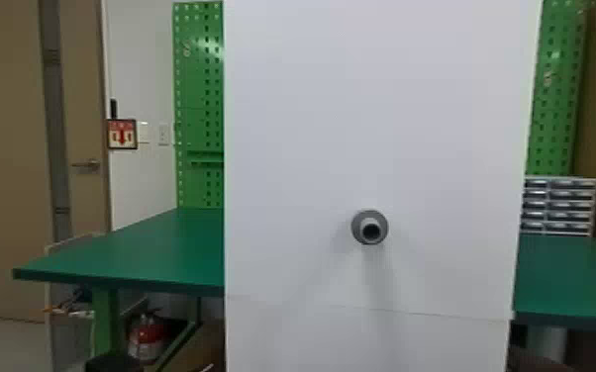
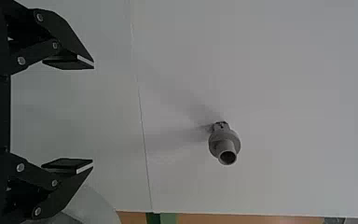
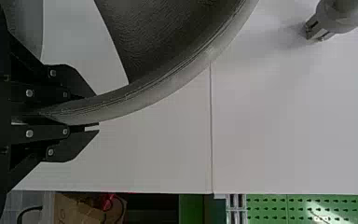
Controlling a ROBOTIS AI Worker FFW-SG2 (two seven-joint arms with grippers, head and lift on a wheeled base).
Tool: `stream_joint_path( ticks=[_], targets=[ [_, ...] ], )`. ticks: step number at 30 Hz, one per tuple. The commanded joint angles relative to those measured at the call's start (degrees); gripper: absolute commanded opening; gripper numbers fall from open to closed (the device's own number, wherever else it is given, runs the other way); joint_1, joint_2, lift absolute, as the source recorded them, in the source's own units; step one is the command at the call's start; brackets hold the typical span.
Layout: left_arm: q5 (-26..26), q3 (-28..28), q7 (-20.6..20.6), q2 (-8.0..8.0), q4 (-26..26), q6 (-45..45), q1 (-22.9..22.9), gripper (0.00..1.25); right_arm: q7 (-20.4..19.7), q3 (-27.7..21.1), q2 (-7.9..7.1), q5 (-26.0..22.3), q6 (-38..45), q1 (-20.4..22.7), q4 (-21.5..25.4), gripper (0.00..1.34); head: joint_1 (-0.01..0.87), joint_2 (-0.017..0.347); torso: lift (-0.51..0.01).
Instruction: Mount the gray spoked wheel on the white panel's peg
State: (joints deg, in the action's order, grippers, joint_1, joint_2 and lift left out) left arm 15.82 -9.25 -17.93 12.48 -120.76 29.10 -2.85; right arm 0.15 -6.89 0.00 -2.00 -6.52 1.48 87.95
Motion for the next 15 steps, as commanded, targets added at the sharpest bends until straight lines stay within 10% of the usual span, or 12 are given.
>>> stream_joint_path(
  ticks=[1,15],
  targets=[
    [0.0,0.1,0.0,-0.08,0.0,0.0,0.0,0.75,-1.0,1.1,0.05,-0.5,5.4,-0.8,4.8,0.16,0.123,-0.008,-0.402],
    [0.1,0.2,0.0,-0.08,0.0,-0.3,0.2,0.75,-8.9,7.0,-0.7,-1.3,21.5,-3.9,17.6,0.16,0.123,-0.008,-0.402]
  ],
)
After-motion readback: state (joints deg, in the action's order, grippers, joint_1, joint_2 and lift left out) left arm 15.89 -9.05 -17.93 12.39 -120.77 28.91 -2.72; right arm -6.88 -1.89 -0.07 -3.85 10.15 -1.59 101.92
